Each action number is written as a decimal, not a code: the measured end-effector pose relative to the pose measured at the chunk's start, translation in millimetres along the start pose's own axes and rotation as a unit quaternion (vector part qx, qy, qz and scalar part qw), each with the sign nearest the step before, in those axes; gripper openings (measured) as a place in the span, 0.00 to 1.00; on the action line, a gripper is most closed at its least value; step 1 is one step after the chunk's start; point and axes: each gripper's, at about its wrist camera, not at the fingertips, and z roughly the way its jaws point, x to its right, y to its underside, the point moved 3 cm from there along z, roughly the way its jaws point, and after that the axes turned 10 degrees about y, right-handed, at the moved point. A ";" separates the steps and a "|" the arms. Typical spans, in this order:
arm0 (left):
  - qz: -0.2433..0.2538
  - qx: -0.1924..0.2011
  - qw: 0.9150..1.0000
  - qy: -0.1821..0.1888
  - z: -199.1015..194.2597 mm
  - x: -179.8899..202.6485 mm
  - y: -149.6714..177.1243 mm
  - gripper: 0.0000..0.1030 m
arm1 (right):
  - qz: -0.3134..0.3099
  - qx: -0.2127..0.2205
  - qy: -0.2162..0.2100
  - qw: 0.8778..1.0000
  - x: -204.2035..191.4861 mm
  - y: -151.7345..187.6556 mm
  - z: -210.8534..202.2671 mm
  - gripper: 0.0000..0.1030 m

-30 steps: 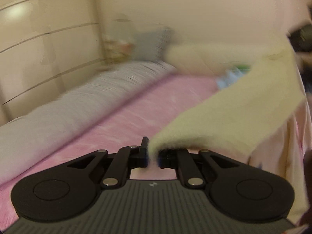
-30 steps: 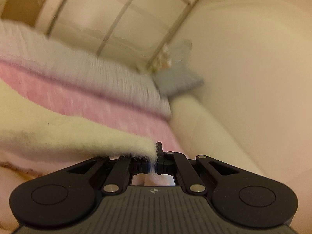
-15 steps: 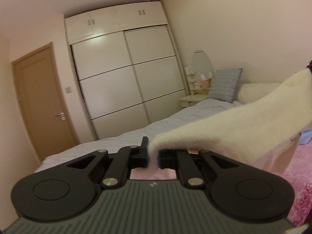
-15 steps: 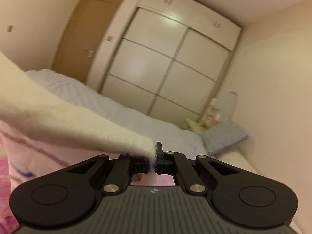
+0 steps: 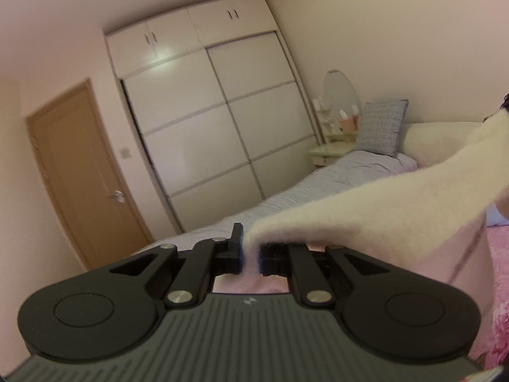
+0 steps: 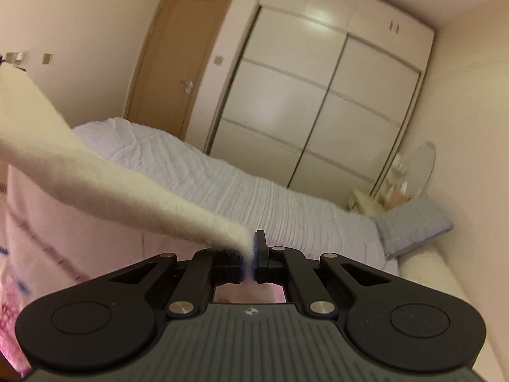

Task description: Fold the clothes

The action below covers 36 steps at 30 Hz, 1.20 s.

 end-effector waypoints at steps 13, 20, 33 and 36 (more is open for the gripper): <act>-0.184 -0.278 0.933 0.134 370.5 -69.7 181.2 0.44 | 0.104 -0.388 0.076 0.913 -85.8 127.3 296.2 0.80; -0.256 -0.348 0.888 0.160 368.0 -50.7 277.3 0.49 | 0.182 -0.472 0.075 0.859 -110.7 232.9 242.6 0.77; -0.368 -0.411 0.827 0.105 211.9 46.7 375.8 0.49 | 0.199 -0.525 0.075 0.824 -125.5 371.9 174.4 0.74; -0.382 -0.411 0.824 0.081 183.2 58.6 389.1 0.50 | 0.203 -0.505 0.057 0.837 -124.6 390.6 178.1 0.59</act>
